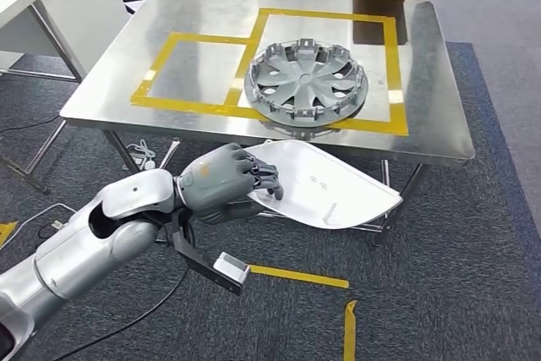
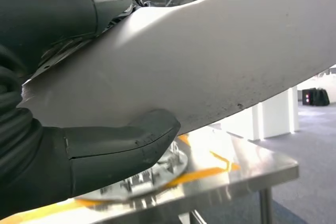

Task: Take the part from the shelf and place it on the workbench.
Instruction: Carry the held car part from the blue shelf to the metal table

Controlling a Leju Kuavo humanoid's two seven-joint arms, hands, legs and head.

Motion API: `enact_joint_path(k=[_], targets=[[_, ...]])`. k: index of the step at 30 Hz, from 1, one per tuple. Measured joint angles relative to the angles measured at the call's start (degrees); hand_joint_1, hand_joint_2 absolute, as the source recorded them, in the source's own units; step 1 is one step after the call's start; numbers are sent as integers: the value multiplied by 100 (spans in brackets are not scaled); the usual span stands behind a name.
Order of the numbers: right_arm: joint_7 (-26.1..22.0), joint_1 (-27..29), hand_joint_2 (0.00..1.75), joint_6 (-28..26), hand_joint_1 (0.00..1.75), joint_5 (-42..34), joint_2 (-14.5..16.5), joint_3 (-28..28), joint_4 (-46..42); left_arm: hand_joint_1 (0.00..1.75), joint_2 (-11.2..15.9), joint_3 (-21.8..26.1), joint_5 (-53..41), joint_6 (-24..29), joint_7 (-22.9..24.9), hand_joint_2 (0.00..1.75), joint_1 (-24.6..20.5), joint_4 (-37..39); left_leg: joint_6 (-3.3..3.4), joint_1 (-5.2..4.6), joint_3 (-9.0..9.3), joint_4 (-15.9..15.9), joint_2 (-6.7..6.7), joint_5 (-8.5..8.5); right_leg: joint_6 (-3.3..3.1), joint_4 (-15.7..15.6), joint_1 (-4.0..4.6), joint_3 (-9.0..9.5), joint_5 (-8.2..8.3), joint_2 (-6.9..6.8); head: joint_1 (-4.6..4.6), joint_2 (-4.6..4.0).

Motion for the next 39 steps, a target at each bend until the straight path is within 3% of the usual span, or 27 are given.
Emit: enact_joint_path(k=[2, 3, 6, 7, 8, 10, 11, 12, 13, 15, 16, 18, 21, 23, 26, 27, 28, 30, 32, 33, 37, 39], targets=[[24, 0, 0, 1, 0, 1, 5, 0, 9, 175, 22, -15, -6, 1, 0, 175, 9, 23, 43, -31, 0, -476, 16, 875, 60, -17, 9, 176, -180, 30, -27, 0], [43, -4, 0, 0, 0, 2, 5, 0, 13, 175, 24, -25, -9, 1, 0, 175, 10, 33, 58, -43, 17, -572, 18, 1115, 89, -47, 14, 227, -245, 40, -43, 0], [78, -25, 0, -4, 0, 2, 0, -1, 7, 175, 16, -13, -17, 1, 0, 175, -76, 32, 119, -27, 112, -634, -16, 1077, 171, -164, 16, 352, -359, 19, -57, 0], [80, -31, 0, -4, 0, 3, -2, -1, 4, 175, 15, -4, -17, 1, 0, 175, -114, 30, 150, -14, 142, -676, -29, 1061, 195, -57, 18, 297, -424, 6, -54, 0], [82, -39, 0, -4, 0, 7, -3, -1, 2, 175, 10, -1, -17, 0, 0, 175, -136, 29, 177, 0, 172, -711, -38, 1045, 214, 194, 20, 151, -528, -2, -48, 0], [82, -49, 0, 4, 0, 16, -5, -1, 3, 175, 5, -12, -17, -8, 0, 175, -135, 29, 220, -11, 230, -734, -43, 983, 230, 986, 26, -389, -770, -7, -46, 0], [82, -45, 0, 9, 0, 21, -5, -1, 3, 175, 5, -23, -18, -12, 0, 175, -126, 29, 233, -21, 274, -734, -44, 939, 227, 1316, 29, -663, -800, -7, -47, 0], [81, -36, 0, 14, 0, 25, -5, -1, 4, 175, 7, -36, -18, -15, 0, 175, -118, 30, 244, -34, 336, -734, -47, 890, 215, 1469, 34, -864, -710, -7, -48, 0], [79, -28, 0, 16, 0, 26, -6, -1, 4, 175, 8, -45, -19, -17, 0, 175, -114, 30, 250, -48, 411, -735, -50, 837, 195, 1403, 41, -962, -497, -6, -48, 0], [71, -23, 0, 16, 0, 29, -14, -2, 3, 175, 8, -54, -19, -17, 0, 175, -119, 30, 253, -69, 559, -740, -56, 736, 120, 760, 72, -886, 111, -3, -47, 0], [64, -26, 0, 16, 0, 30, -25, -2, 2, 175, 7, -57, -19, -18, 0, 175, -125, 31, 244, -82, 609, -742, -58, 695, 77, 432, 93, -803, 315, 1, -55, 0], [50, -32, 0, 24, 0, 33, -41, -1, 3, 175, 6, -66, -19, -19, 0, 175, -133, 34, 200, -79, 642, -757, -71, 652, 27, 73, 129, -666, 452, 5, -70, 0], [35, -28, 0, 32, 0, 36, -45, -1, 3, 175, 8, -70, -19, -19, 1, 175, -138, 37, 112, -73, 659, -773, -80, 630, 2, -32, 117, -580, 453, 5, -82, 0], [23, -27, 0, 31, 0, 37, -43, -1, 2, 175, 11, -66, -18, -19, 2, 175, -152, 37, 39, -72, 560, -525, -59, 499, -33, -102, 70, -496, 458, -9, -107, 0], [5, -27, 0, 25, 0, 37, -42, -3, 2, 175, 15, -70, -17, -19, 4, 175, -132, 40, -60, -7, -2, 495, -33, 148, -56, -129, 42, -382, 391, -24, -131, 0], [3, -26, 0, 25, 0, 37, -42, -3, 2, 175, 16, -75, -17, -20, 6, 175, -116, 44, -78, 13, -159, 718, -27, 141, -49, -129, 37, -345, 356, -25, -133, 0], [3, -24, 0, 25, 0, 37, -42, -3, 2, 175, 16, -79, -16, -20, 8, 175, -106, 48, -88, 27, -227, 737, -21, 249, -39, -128, 32, -301, 316, -24, -132, 0], [3, -20, 0, 25, 0, 37, -42, -3, 2, 175, 20, -76, -12, -19, 9, 175, -101, 52, -79, 39, -71, 178, -6, 731, 0, -131, 20, -184, 218, -20, -134, 0], [4, -22, 0, 23, 0, 37, -41, -3, 2, 175, 33, -63, -3, -17, 9, 175, -108, 54, -27, 14, 202, -493, 11, 1012, 71, -141, 24, -109, 110, -20, -137, 0], [5, -27, 0, 21, 0, 37, -40, -3, 2, 175, 39, -58, -1, -16, 10, 175, -110, 55, 9, -5, 291, -683, 17, 1013, 109, -162, 27, -95, 70, -27, -135, 0], [5, -36, 0, 14, 0, 37, -42, -3, 2, 175, 54, -36, -1, -15, 11, 175, -109, 58, 185, -12, 489, -863, -8, 841, 248, -108, 20, 18, 46, -60, -125, -1], [4, -47, 0, 12, 0, 37, -42, -3, 2, 175, 58, -25, 0, -13, 11, 175, -117, 58, 244, 2, 620, -902, -18, 782, 276, 380, 18, -271, -75, -58, -92, -1]])
